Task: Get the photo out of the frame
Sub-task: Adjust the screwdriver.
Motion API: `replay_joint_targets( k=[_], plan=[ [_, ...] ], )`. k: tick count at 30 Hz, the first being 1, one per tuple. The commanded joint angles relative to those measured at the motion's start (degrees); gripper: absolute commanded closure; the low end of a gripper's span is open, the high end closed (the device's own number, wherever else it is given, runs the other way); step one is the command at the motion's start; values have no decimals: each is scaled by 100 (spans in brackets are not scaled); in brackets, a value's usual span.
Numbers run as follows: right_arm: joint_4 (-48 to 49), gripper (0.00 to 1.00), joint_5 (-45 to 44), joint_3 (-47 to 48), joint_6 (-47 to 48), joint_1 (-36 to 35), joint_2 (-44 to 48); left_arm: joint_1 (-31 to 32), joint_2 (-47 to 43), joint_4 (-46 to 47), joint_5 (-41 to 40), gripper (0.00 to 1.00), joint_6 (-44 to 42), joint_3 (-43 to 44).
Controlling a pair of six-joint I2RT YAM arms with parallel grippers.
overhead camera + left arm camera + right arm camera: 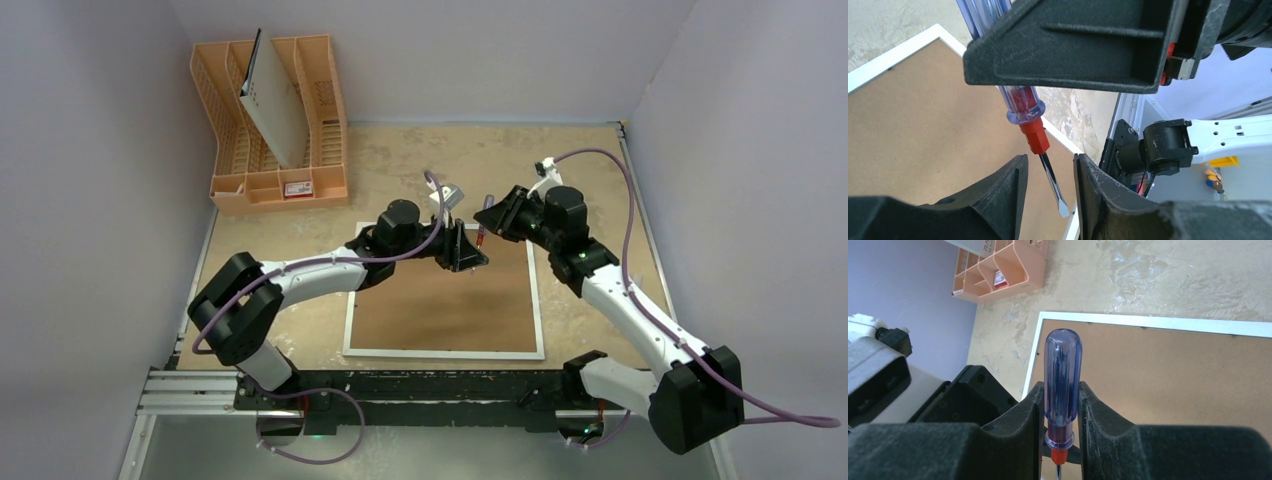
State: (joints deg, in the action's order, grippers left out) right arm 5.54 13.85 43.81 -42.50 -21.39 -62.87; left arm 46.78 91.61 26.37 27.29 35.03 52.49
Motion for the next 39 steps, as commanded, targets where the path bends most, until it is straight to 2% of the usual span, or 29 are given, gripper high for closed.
replay_joint_targets(
  k=[1, 4, 7, 8, 9, 11, 14, 16, 18, 20, 24, 28, 32, 36, 39],
  plan=[
    [-17, 100, -267, 269, -75, -71, 117, 79, 66, -97, -192, 62, -217, 258],
    [-59, 100, -277, 265, -69, -85, 143, 90, 63, -133, -246, 74, -250, 262],
    [-57, 100, -207, 239, -48, -85, 179, 87, -3, -331, -359, 96, -445, 272],
    [-46, 100, -149, 234, -3, -85, 188, 84, -32, -403, -362, 100, -543, 289],
    [-45, 97, -73, 236, 65, -85, 194, 77, -57, -510, -375, 100, -664, 319],
    [-77, 83, 18, 233, 147, -85, 205, 79, -121, -802, -384, 100, -1027, 397],
    [-336, 52, 449, 303, 156, -47, 169, 81, -301, -1390, -382, 100, -1795, 513],
    [-712, 36, 579, 534, 442, 10, 88, 77, -420, -2034, -413, 100, -2435, 601],
    [-1046, 25, 883, 785, 721, 169, 1, 76, -508, -2788, -442, 100, -3132, 745],
    [-1280, 19, 1400, 1028, 976, 475, -93, 69, -585, -3455, -382, 100, -3994, 883],
    [-1428, 18, 2813, 1156, 1298, 1360, -313, 73, -835, -4231, -282, 100, -4885, 1050],
    [-1951, 19, 4096, 1493, 2151, 1433, -640, 68, -934, -4693, -202, 100, -5435, 1251],
    [-2041, 20, 4611, 1632, 2303, 1273, -803, 69, -737, -5216, -52, 100, -5719, 1644],
    [-2321, 21, 4579, 1700, 2491, 1002, -896, 69, -621, -5430, -23, 100, -5897, 1835],
    [-2759, 27, 4563, 1867, 2817, 722, -1097, 68, -558, -5568, -93, 100, -5999, 1970]
  ],
)
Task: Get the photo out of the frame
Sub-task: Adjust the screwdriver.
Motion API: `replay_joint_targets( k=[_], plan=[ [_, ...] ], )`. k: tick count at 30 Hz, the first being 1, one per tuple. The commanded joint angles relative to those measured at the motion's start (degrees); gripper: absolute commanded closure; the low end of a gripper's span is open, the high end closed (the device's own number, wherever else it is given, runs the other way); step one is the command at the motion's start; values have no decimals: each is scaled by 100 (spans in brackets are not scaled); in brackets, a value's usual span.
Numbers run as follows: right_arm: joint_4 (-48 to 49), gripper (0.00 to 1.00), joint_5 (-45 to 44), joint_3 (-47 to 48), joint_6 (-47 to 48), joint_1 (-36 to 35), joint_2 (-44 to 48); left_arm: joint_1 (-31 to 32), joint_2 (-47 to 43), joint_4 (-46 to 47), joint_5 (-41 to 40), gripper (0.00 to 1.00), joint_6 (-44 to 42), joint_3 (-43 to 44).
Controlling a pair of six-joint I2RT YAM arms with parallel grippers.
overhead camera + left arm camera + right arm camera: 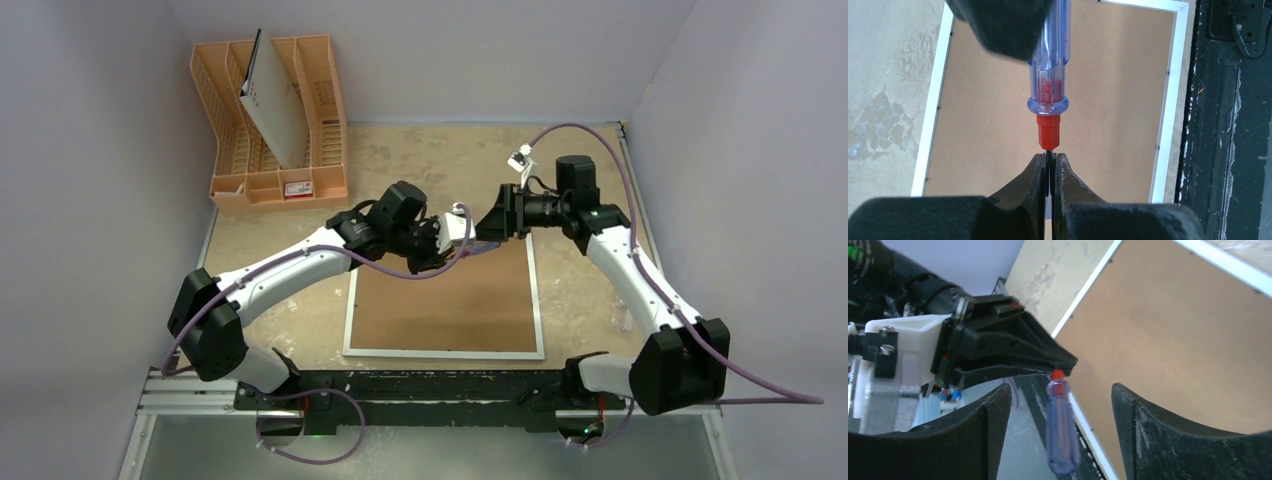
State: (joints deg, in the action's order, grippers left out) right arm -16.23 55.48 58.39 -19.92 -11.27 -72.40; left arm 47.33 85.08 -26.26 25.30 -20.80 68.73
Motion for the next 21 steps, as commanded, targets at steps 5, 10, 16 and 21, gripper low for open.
replay_joint_targets(
  k=[5, 10, 16, 21],
  plan=[
    [-931, 36, 345, 515, 876, -542, -317, 17, 228, -604, 31, 100, -571, 568],
    [-1208, 40, 463, 560, 1096, -642, -512, 14, 228, -664, -42, 100, -695, 621],
    [-1176, 52, 500, 441, 1102, -775, -576, 4, 241, -741, -33, 100, -799, 676],
    [-1128, 65, 523, 445, 1121, -827, -609, 3, 305, -769, -16, 100, -798, 730]
  ],
)
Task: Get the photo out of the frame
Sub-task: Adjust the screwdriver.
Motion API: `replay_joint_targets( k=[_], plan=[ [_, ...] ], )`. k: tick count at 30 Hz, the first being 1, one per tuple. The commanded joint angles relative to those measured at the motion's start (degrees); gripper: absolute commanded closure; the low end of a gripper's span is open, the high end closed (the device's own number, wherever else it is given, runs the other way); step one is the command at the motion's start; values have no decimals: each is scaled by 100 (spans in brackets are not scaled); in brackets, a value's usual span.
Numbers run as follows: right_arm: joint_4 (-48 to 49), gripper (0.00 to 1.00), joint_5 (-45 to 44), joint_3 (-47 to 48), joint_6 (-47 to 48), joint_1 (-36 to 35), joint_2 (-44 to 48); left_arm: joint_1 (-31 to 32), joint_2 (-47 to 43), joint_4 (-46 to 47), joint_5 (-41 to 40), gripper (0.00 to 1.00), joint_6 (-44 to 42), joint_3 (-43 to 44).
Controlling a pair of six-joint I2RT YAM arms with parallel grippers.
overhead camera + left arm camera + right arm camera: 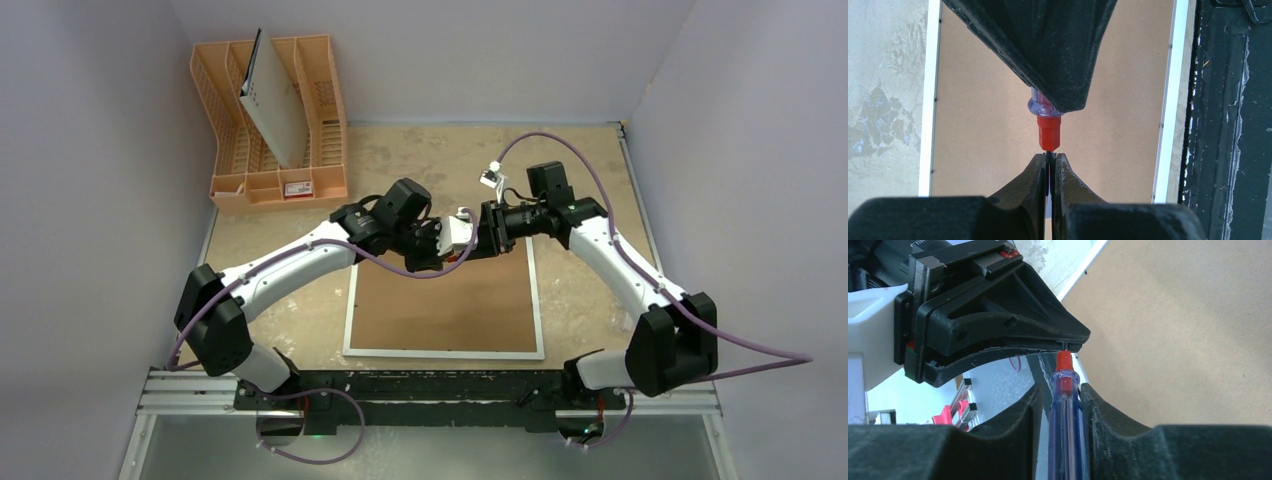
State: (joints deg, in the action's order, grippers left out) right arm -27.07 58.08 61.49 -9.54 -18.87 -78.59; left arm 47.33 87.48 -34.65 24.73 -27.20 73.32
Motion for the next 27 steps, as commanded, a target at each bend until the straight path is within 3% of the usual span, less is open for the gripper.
replay_joint_targets(
  k=[1, 8, 10, 11, 13, 17, 20, 23, 27],
  plan=[
    [-35, 68, 259, 135, 76, -67, 5, 10, 67, 73, 41, 100, -162, 271],
    [21, 94, 264, 61, 48, -74, -21, -24, 50, 99, -58, 100, -88, 232],
    [149, 95, 199, -9, -84, -74, 13, -37, 56, 136, -26, 100, -39, 219],
    [262, 94, 204, -51, -180, -75, 32, -39, 58, 161, -27, 100, 12, 214],
    [443, 71, 291, -126, -328, -75, 60, -75, 70, 222, -13, 100, 150, 203],
    [597, 48, 173, -207, -468, -82, 124, -147, 38, 352, 37, 100, 296, 129],
    [551, 48, 177, -217, -411, -84, 94, -206, -23, 385, 127, 100, 308, 84],
    [553, 56, 163, -189, -403, -86, 52, -215, -57, 359, 133, 100, 269, 62],
    [630, 60, 141, -149, -461, -82, 53, -217, -62, 275, 138, 100, 182, 47]
  ],
)
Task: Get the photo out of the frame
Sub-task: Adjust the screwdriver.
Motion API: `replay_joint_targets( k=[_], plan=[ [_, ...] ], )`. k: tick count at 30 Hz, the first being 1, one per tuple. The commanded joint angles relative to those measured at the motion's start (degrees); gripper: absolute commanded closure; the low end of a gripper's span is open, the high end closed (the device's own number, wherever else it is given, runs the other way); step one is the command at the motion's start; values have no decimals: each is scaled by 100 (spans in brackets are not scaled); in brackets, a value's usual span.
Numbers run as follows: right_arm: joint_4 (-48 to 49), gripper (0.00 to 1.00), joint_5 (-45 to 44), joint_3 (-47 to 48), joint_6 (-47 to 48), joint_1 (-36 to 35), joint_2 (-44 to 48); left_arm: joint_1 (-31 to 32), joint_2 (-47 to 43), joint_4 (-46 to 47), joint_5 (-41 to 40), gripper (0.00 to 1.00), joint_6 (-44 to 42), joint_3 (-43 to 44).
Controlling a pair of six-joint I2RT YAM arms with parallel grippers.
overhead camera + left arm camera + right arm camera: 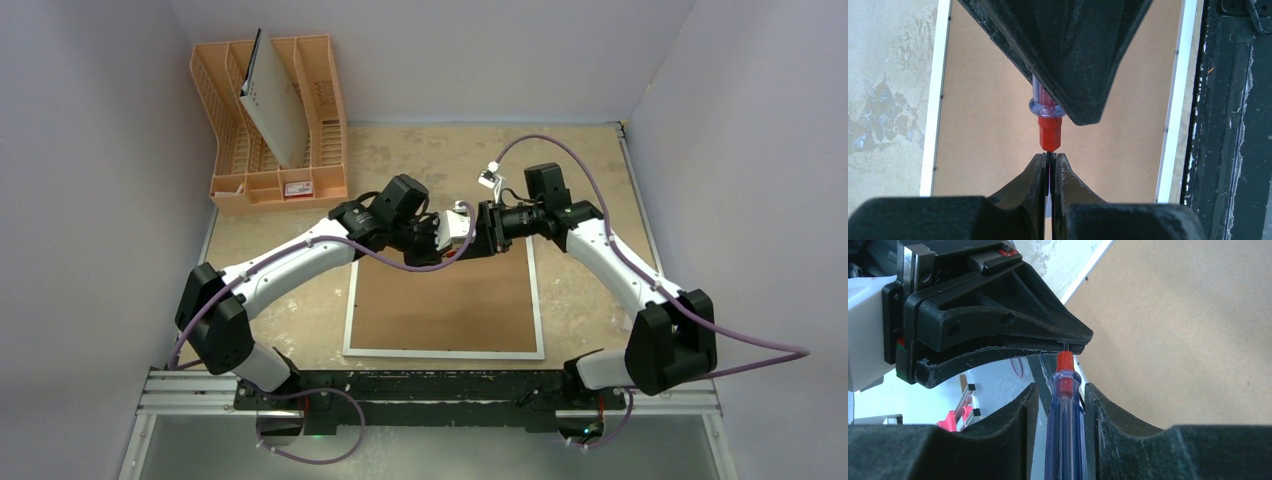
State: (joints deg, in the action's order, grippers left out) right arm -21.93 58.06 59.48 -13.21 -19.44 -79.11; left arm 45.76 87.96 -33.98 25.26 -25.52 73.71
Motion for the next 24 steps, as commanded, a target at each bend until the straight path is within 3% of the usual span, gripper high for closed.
replay_joint_targets(
  k=[1, 6, 8, 10, 14, 18, 24],
  plan=[
    [145, 64, 156, 54, -114, -24, 106, -65, -120, 212, 76, 100, 12, -7],
    [198, 91, 268, 48, -128, -26, 89, -63, -139, 218, -70, 100, 3, -59],
    [186, 100, 269, 46, -98, -17, 97, -84, -131, 308, -125, 90, 98, -82],
    [174, 100, 218, 53, -94, -23, 113, -121, -122, 432, -304, 76, 317, -121],
    [207, 100, -385, 42, -240, -22, 133, -426, -268, 913, -334, 61, 827, -402],
    [155, 100, -1210, 25, -502, -33, -52, -1148, -761, 1686, 46, 54, 1471, -1102],
    [409, 100, -1810, -148, -872, -122, -311, -1975, -1684, 2730, -283, 49, 2826, -2167]
  ],
)
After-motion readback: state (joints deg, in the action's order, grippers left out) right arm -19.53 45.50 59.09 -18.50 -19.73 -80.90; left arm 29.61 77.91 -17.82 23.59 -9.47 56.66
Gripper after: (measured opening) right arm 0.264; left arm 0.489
